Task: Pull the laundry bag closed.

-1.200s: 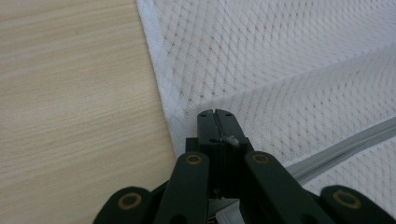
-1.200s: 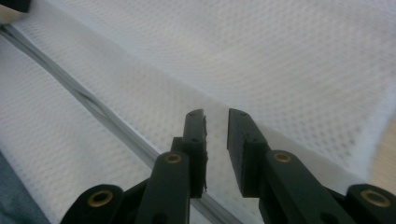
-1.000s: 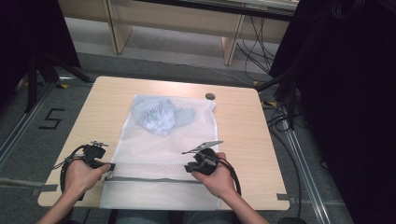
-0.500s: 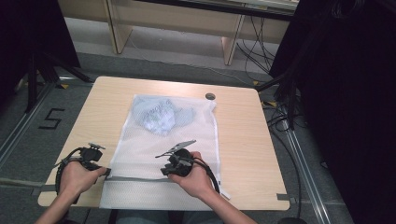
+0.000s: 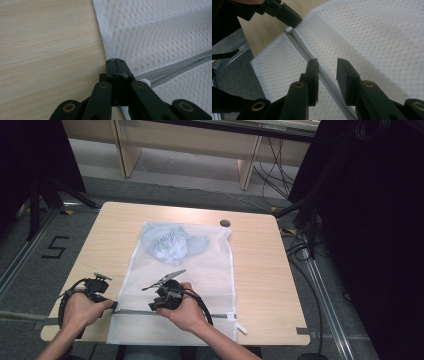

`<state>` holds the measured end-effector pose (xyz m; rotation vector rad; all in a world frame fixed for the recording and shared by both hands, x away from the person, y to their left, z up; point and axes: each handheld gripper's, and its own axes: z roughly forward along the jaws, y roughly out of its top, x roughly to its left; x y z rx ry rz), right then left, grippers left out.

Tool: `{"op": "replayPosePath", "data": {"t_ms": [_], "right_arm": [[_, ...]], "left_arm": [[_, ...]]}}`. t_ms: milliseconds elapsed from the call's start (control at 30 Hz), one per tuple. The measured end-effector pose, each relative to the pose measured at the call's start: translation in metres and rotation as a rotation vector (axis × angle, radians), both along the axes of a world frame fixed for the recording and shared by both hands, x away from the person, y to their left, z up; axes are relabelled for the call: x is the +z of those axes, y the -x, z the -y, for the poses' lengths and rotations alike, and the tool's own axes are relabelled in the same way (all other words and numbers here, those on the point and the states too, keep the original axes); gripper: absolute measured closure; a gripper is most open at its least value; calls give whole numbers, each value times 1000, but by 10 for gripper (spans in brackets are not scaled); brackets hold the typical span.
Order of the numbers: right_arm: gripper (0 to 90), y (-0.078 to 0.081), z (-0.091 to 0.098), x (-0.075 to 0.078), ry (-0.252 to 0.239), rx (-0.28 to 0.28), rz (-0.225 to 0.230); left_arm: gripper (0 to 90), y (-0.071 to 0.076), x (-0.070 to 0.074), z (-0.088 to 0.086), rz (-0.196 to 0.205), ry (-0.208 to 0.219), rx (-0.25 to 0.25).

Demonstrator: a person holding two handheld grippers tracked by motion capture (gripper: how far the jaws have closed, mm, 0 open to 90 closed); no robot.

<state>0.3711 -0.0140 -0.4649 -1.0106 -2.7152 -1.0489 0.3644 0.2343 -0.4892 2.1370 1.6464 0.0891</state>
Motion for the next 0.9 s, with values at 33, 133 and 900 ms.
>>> {"op": "replayPosePath", "data": {"t_ms": [33, 133, 900], "right_arm": [[718, 0, -4, 0, -3, 6, -1], [717, -2, -13, 0, -14, 17, -4], [721, -7, -70, -14, -26, 59, -56]], "left_arm": [[897, 0, 1, 0, -4, -2, -2], [897, 0, 2, 0, 4, 8, 5], [899, -1, -1, -1, -32, 33, 11]]}}
